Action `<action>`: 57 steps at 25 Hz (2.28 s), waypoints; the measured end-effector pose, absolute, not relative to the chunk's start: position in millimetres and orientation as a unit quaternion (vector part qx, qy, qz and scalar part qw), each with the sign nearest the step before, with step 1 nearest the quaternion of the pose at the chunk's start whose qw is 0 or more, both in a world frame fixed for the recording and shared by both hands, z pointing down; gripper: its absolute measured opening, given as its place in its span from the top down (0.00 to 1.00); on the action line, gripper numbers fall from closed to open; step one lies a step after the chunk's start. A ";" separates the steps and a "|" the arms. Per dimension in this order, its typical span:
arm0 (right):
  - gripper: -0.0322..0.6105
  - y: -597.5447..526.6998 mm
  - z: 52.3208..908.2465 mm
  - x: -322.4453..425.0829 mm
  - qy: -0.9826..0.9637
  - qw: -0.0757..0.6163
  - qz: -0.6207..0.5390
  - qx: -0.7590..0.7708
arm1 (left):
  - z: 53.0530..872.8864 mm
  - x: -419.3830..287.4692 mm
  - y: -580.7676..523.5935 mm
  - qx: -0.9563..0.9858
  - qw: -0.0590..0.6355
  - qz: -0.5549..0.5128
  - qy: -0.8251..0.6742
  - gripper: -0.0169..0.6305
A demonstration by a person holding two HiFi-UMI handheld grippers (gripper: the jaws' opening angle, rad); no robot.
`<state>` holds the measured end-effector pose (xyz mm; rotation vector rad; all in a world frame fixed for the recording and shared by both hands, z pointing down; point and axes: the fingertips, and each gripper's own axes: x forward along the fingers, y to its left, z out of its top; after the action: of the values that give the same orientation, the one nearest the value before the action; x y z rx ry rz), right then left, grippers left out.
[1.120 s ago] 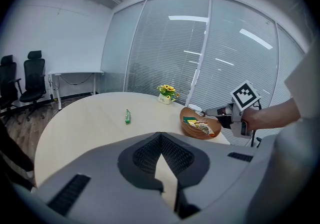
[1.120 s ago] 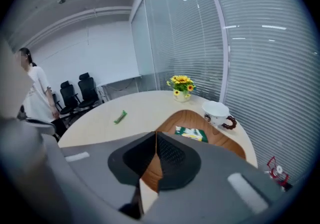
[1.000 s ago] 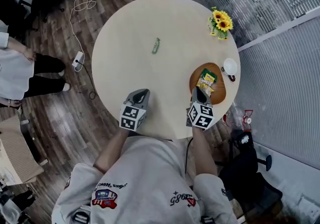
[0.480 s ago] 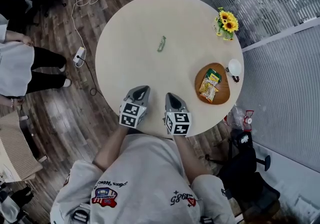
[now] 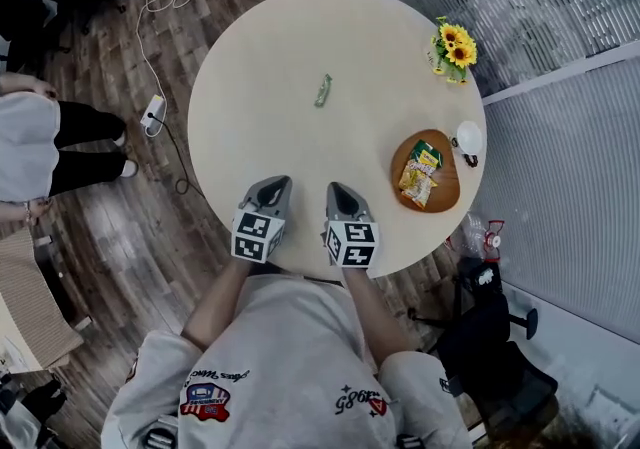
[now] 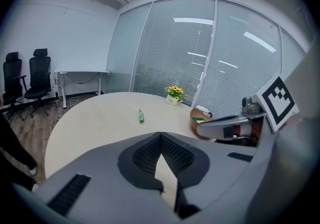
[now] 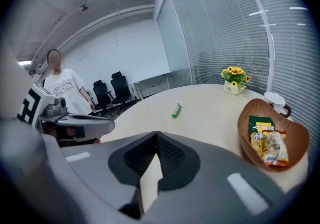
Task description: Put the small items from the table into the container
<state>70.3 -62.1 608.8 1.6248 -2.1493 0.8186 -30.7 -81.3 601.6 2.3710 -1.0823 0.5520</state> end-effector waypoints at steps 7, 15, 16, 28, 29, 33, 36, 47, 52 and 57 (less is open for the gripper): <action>0.95 -150.9 624.0 69.8 -0.746 0.172 0.284 0.577 | 608.1 -54.2 -97.7 0.854 0.248 0.201 -0.411 0.96; 0.74 -265.8 680.3 69.2 -0.719 0.197 0.319 0.586 | 624.6 -85.3 -104.8 0.848 0.261 0.217 -0.407 0.96; 0.69 -277.6 688.9 71.9 -0.712 0.201 0.328 0.588 | 625.8 -87.2 -106.5 0.848 0.264 0.217 -0.406 0.96; 0.70 -315.1 754.0 91.2 -0.644 0.293 0.351 0.613 | 642.8 -111.8 -131.7 0.839 0.279 0.228 -0.407 0.96; 0.76 -313.2 754.4 91.4 -0.642 0.299 0.347 0.615 | 644.2 -113.0 -132.2 0.839 0.279 0.229 -0.407 0.96; 0.86 -300.9 753.8 87.9 -0.649 0.307 0.362 0.595 | 646.1 -111.4 -130.0 0.840 0.281 0.233 -0.403 0.96; 0.88 -286.4 752.7 89.0 -0.656 0.308 0.374 0.579 | 649.5 -102.8 -126.0 0.843 0.279 0.236 -0.395 0.96; 0.88 -206.2 638.6 150.8 -0.707 0.225 0.314 0.593 | 630.3 -47.0 -125.1 0.856 0.267 0.236 -0.375 0.96; 0.88 -142.3 612.4 242.4 -0.660 0.200 0.307 0.656 | 618.3 -1.6 -107.8 0.872 0.248 0.225 -0.356 0.96; 0.88 -78.9 645.0 302.1 -0.608 0.220 0.351 0.677 | 610.2 28.4 -85.1 0.877 0.244 0.231 -0.343 0.96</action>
<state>302.1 -78.9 645.0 1.8716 -1.6830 0.9716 28.4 -85.1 610.2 2.3954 -0.9372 0.6311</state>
